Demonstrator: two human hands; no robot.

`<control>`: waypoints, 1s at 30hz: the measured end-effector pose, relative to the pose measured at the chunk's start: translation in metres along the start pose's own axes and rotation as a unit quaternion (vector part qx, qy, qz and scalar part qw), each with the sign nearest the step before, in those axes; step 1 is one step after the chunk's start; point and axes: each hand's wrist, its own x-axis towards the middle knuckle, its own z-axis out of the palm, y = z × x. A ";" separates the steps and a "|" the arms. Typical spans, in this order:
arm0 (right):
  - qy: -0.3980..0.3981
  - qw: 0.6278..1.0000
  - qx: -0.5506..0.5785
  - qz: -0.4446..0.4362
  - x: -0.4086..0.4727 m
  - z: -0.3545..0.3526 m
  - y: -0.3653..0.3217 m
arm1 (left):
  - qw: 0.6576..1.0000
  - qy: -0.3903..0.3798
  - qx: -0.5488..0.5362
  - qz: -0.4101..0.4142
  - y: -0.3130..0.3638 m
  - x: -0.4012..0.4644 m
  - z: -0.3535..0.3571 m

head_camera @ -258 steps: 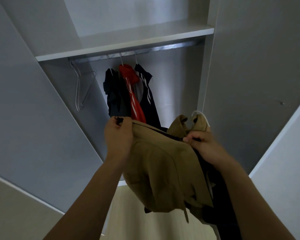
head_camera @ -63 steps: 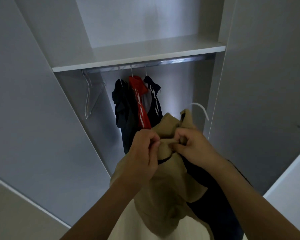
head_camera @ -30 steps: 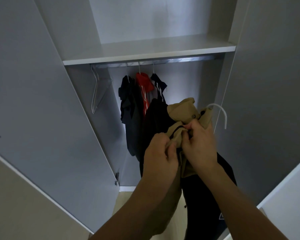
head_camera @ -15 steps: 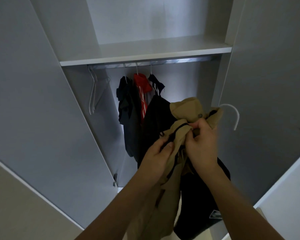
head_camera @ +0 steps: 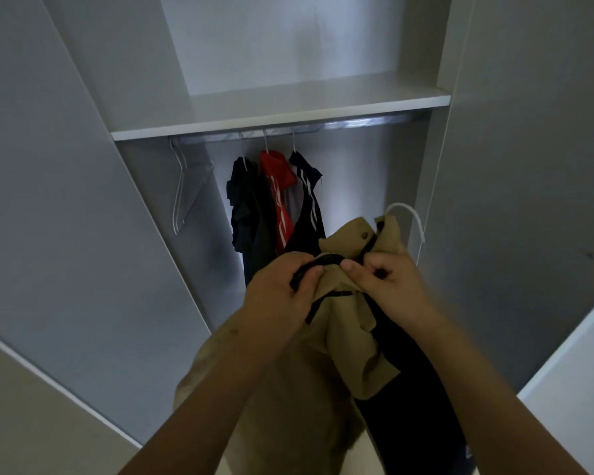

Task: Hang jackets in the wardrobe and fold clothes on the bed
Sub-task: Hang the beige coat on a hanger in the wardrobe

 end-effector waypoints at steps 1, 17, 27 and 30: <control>-0.012 1.000 -0.020 -0.004 0.000 -0.001 0.000 | 1.000 -0.007 0.012 0.003 -0.001 0.001 -0.001; -0.078 0.995 -0.064 0.003 -0.008 0.005 0.004 | 0.991 -0.010 -0.122 -0.046 -0.001 0.012 -0.001; -0.052 0.998 0.031 0.011 -0.001 0.011 -0.003 | 0.984 -0.017 -0.165 -0.063 0.009 0.010 0.002; -0.030 0.998 0.028 0.050 0.001 0.013 0.002 | 0.990 -0.023 -0.124 -0.064 0.007 0.009 0.005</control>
